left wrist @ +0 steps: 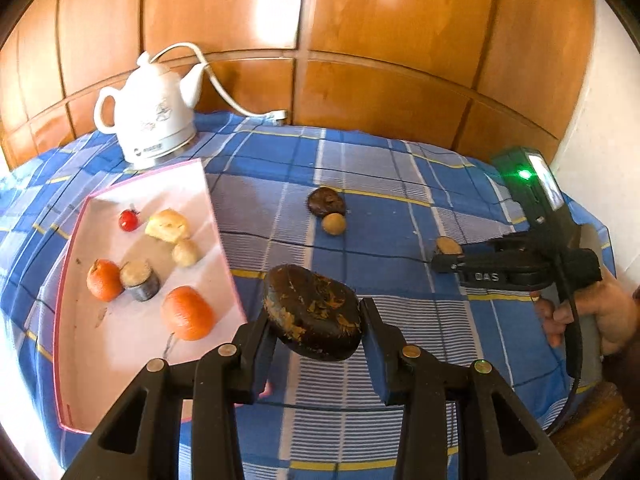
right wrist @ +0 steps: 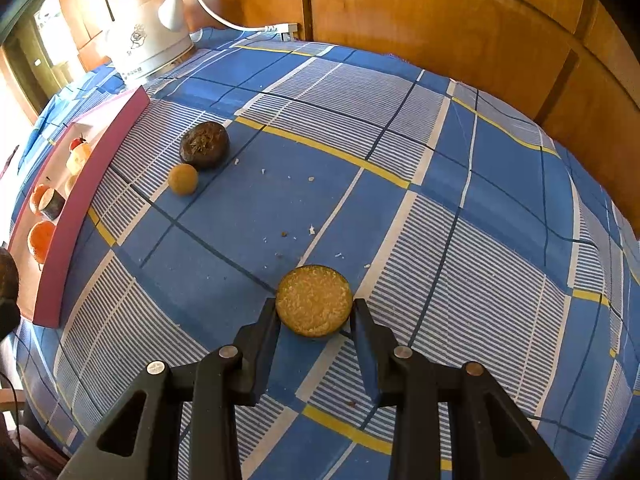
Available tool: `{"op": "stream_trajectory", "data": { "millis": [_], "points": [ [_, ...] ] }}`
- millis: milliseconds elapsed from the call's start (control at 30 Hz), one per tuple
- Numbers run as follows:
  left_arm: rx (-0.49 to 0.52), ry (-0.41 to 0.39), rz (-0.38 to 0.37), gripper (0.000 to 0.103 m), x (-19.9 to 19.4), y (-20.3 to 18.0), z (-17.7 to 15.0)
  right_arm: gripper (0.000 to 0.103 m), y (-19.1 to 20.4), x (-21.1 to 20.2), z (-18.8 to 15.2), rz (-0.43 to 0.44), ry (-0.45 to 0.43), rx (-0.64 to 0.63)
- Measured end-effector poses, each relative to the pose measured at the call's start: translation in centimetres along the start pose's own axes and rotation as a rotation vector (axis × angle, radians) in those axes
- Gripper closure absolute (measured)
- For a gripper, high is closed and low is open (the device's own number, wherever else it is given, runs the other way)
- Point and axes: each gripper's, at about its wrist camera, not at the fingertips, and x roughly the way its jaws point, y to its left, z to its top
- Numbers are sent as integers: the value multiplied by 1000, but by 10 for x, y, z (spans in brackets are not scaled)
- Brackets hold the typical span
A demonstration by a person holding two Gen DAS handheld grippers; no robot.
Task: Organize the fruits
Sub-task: 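Carry the dark brown lump into the tray and open the left tool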
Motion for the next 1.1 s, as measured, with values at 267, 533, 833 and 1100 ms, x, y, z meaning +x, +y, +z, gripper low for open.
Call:
{"op": "stream_trajectory", "data": {
  "millis": [267, 533, 833, 1100],
  "points": [
    [-215, 5, 58, 63, -8, 90, 8, 67, 1, 0, 0, -3, 0, -5],
    [-381, 13, 134, 63, 10, 175, 37, 67, 1, 0, -1, -7, 0, -9],
    [-456, 61, 154, 62, 53, 214, 56, 67, 2, 0, -1, -9, -1, -10],
    [-462, 99, 200, 49, 75, 224, 51, 67, 2, 1, -1, -13, -1, -13]
  ]
}}
